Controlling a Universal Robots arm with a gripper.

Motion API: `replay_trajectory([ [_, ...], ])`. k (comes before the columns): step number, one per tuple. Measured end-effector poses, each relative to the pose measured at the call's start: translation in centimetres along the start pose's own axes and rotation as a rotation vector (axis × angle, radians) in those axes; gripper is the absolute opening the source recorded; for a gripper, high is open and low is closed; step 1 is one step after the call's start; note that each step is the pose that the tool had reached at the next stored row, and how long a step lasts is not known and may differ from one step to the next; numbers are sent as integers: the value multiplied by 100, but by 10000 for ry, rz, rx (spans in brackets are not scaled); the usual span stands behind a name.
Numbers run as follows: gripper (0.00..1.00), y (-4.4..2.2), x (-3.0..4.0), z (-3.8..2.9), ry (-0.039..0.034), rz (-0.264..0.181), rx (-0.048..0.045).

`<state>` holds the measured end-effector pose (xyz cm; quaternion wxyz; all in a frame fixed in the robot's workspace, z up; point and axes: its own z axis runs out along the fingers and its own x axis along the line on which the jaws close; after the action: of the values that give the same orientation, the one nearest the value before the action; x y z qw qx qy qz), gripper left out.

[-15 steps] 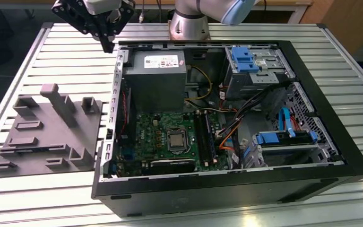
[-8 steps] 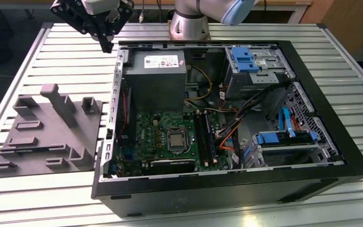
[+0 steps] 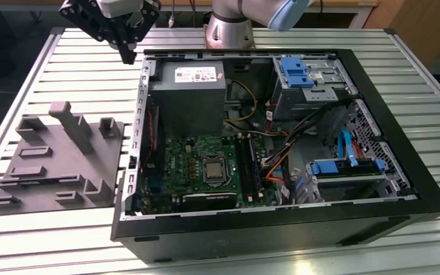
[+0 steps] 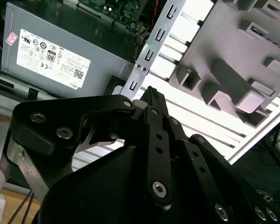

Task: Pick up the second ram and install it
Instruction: 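Reach for the second ram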

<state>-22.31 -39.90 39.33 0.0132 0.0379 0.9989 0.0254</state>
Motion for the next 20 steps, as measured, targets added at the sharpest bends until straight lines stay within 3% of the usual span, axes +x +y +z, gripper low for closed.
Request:
replay_trajectory([
  [20,11,-8,102,-1,0,0,0],
])
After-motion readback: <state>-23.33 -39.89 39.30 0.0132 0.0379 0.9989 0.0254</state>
